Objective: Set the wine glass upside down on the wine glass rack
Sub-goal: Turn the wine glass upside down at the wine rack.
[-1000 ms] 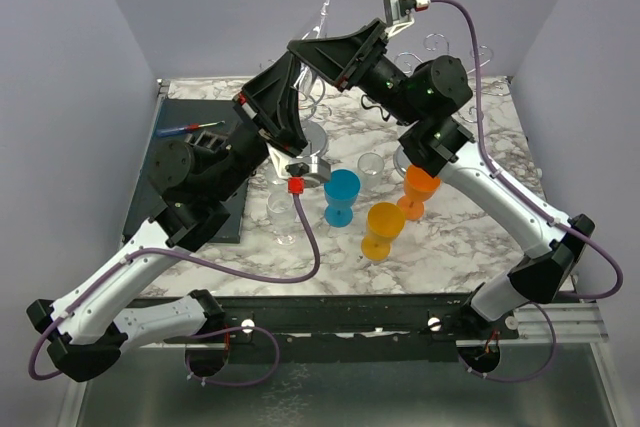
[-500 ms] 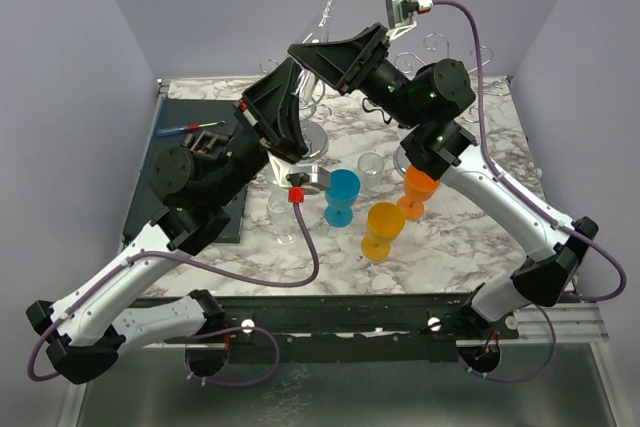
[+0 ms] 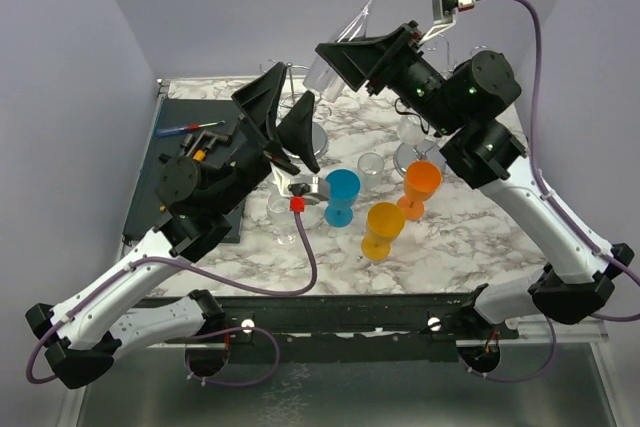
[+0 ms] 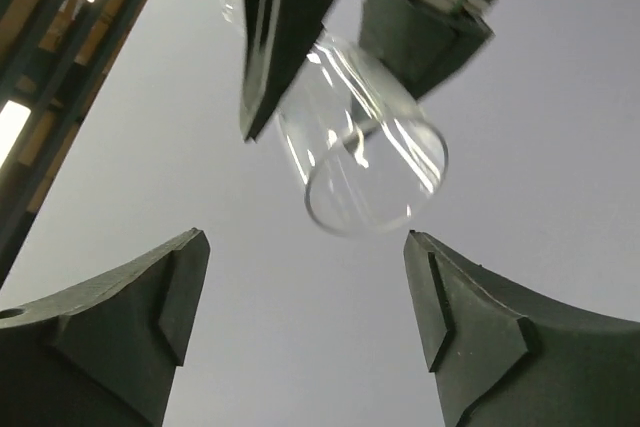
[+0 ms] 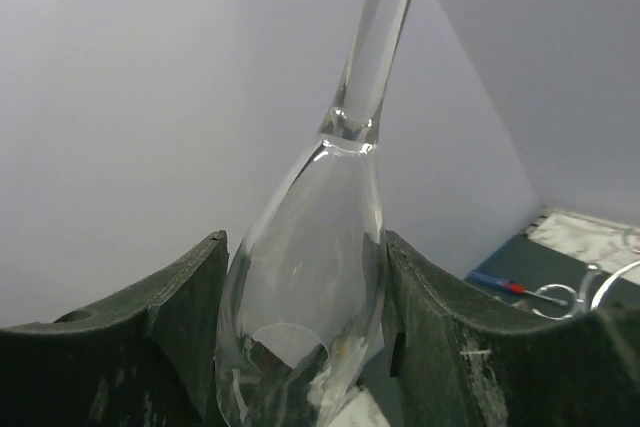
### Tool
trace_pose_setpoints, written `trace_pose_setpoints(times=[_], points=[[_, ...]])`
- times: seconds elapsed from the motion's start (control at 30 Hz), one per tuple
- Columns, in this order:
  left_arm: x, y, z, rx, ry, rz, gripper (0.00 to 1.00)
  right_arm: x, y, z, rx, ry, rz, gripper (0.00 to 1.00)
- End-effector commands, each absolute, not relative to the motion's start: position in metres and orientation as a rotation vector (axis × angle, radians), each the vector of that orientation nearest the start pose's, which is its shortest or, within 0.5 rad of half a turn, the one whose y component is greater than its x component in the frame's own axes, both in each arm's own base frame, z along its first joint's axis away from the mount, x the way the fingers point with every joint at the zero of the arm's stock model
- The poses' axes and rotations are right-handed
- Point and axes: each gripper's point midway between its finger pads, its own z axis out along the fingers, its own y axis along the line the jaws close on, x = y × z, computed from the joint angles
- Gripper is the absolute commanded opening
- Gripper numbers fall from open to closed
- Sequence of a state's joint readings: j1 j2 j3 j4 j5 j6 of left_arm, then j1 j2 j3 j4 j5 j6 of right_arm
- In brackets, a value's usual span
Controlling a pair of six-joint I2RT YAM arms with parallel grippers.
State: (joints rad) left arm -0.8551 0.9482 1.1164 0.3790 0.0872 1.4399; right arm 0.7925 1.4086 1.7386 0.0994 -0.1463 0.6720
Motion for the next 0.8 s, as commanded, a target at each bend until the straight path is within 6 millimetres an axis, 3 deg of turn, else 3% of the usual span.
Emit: trace_pose_setpoints(times=[0.0,0.07,0.17,0.3,0.4,0.53,0.63,0.7,0.77], points=[[0.228,-0.216,0.525,1.018,0.426,0.454,0.91,0.251,0.297,0.591,-0.262,1.260,1.130,0.00],[0.228,-0.217,0.506,1.071,0.472,0.412,0.99,0.249,0.283,0.581,-0.285,1.306,1.033,0.00],[0.227,-0.217,0.484,1.114,0.522,0.365,0.99,0.250,0.260,0.560,-0.305,1.388,0.877,0.00],[0.230,-0.220,0.467,1.141,0.562,0.338,0.99,0.238,0.247,0.512,-0.491,1.514,0.730,0.00],[0.226,-0.223,0.480,1.121,0.604,0.237,0.99,0.228,0.249,0.464,-0.681,1.640,0.665,0.00],[0.218,-0.223,0.528,0.994,0.650,0.065,0.94,0.215,0.259,0.417,-0.859,1.801,0.680,0.00],[0.215,-0.228,0.557,0.928,0.675,-0.054,0.87,0.212,0.272,0.401,-0.914,1.842,0.735,0.00],[0.212,-0.237,0.560,0.957,0.669,-0.100,0.85,0.212,0.279,0.398,-0.924,1.844,0.765,0.00],[0.212,-0.248,0.548,1.014,0.690,-0.136,0.85,0.212,0.285,0.398,-0.927,1.838,0.790,0.00]])
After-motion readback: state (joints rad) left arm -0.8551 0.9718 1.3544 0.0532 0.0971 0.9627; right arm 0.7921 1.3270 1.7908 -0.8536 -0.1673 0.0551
